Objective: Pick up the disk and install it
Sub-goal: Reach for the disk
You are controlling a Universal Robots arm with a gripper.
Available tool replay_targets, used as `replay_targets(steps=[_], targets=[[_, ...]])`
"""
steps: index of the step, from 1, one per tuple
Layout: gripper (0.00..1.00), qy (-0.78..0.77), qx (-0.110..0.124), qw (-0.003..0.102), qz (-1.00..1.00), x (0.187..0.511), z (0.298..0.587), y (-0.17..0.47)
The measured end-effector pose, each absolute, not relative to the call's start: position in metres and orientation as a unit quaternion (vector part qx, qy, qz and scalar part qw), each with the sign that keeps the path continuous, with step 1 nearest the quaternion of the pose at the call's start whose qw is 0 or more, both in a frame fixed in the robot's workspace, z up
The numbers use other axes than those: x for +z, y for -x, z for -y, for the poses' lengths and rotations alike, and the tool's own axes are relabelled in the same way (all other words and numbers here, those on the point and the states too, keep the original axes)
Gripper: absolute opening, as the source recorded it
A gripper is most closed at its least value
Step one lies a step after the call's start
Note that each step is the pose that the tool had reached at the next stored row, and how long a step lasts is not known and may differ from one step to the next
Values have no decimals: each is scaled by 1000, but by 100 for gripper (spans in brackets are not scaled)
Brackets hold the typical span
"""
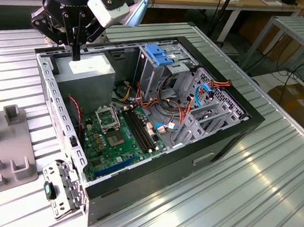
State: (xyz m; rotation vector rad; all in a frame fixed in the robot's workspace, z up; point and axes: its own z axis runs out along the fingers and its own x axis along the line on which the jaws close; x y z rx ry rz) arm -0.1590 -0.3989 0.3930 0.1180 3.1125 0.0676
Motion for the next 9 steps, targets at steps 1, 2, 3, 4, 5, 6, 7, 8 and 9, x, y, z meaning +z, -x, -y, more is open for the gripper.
replay_targets(steps=[1, 2, 3, 4, 5, 6, 7, 8, 9], targets=[[11, -38, 22, 13, -999, 393, 399, 159], [11, -38, 22, 13, -999, 393, 399, 159], [11, -38, 22, 13, -999, 393, 399, 160], [11, -38, 22, 13, -999, 393, 399, 161], [11, -38, 22, 13, -999, 393, 399, 162], [11, -38, 22, 13, -999, 393, 399, 163], [11, -38, 22, 13, -999, 393, 399, 164], [11, -38, 22, 13, -999, 393, 399, 165], [11, -38, 22, 13, -999, 393, 399, 167]])
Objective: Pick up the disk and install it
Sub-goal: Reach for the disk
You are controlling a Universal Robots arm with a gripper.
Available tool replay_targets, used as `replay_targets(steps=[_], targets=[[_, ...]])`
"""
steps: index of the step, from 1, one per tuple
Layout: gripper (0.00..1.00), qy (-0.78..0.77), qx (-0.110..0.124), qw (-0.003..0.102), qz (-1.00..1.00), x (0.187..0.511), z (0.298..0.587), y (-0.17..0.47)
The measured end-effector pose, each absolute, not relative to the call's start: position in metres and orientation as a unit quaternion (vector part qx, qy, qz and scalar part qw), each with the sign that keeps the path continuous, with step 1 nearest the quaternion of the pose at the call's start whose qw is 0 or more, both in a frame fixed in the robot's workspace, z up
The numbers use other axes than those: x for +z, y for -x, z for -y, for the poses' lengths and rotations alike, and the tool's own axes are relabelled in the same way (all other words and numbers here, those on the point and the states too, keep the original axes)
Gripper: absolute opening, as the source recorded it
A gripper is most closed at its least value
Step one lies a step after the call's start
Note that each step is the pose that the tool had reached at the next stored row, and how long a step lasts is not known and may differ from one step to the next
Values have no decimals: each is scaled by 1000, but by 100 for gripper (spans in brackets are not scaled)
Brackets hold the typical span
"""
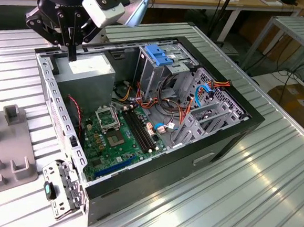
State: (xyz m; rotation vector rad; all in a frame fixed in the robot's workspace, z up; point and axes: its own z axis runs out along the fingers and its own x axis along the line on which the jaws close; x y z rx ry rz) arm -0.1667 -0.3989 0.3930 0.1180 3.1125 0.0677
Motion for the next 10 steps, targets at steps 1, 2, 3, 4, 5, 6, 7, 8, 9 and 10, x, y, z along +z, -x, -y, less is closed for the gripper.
replay_targets(steps=[1, 2, 3, 4, 5, 6, 7, 8, 9, 10], targets=[[11, -38, 22, 13, -999, 393, 399, 168], [11, -38, 22, 13, -999, 393, 399, 169], [11, -38, 22, 13, -999, 393, 399, 169], [11, -38, 22, 13, -999, 393, 399, 170], [11, -38, 22, 13, -999, 393, 399, 171], [11, -38, 22, 13, -999, 393, 399, 172], [11, -38, 22, 13, -999, 393, 399, 173], [11, -38, 22, 13, -999, 393, 399, 174], [11, -38, 22, 13, -999, 393, 399, 175], [11, -38, 22, 13, -999, 393, 399, 175]])
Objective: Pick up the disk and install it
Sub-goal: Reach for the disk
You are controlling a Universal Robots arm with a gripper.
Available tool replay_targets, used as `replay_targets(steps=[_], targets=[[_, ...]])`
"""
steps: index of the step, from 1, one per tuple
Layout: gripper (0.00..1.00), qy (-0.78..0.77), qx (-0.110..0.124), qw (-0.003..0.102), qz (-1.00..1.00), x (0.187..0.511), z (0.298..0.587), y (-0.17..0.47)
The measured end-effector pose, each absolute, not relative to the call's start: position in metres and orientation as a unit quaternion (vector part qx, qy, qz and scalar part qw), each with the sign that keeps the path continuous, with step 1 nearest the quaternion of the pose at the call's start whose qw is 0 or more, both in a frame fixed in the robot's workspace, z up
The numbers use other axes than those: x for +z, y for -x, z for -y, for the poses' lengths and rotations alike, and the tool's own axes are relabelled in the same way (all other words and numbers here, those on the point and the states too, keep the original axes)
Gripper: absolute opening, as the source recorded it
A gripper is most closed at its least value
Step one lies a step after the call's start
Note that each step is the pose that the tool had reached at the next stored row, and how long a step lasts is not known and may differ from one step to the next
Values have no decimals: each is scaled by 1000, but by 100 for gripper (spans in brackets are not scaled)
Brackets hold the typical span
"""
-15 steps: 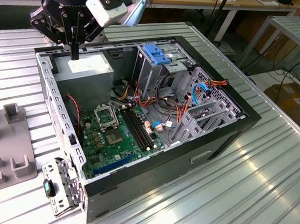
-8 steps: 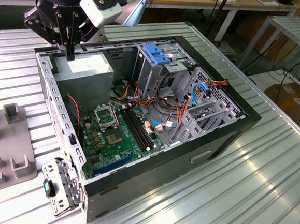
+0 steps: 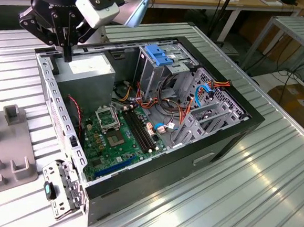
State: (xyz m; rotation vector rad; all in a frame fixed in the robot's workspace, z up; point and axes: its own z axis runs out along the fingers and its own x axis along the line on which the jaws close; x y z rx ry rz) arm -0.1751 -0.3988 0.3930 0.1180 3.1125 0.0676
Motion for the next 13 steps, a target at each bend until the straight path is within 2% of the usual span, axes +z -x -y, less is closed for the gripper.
replay_targets(steps=[13], targets=[[11, -38, 22, 13, -999, 393, 399, 177]])
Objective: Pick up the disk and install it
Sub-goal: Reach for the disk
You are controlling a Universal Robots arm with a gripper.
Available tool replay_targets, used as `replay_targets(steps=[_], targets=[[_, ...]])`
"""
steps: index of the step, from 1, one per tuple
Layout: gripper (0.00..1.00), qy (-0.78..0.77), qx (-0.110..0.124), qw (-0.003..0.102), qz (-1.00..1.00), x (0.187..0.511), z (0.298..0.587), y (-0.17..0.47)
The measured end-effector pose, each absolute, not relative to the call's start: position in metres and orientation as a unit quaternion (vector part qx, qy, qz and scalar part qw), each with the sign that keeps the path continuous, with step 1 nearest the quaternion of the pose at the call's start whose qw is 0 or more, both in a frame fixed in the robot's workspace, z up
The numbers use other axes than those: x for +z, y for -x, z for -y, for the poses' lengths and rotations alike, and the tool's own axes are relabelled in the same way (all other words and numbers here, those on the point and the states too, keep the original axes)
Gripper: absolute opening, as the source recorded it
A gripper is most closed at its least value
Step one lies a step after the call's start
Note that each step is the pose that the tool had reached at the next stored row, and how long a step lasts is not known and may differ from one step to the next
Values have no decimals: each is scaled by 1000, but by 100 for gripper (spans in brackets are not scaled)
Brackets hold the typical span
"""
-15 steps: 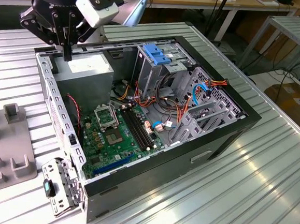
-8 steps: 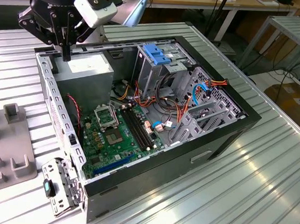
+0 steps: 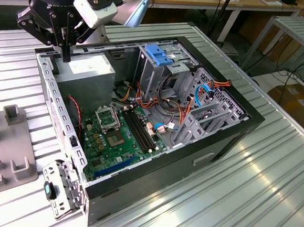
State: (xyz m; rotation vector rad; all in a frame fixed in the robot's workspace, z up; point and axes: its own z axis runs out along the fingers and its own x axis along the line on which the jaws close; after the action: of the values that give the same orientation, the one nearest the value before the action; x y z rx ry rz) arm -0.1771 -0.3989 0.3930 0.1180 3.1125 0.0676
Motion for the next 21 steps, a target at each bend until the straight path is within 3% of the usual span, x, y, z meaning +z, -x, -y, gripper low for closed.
replay_targets(steps=[21], targets=[[11, -38, 22, 13, -999, 393, 399, 185]])
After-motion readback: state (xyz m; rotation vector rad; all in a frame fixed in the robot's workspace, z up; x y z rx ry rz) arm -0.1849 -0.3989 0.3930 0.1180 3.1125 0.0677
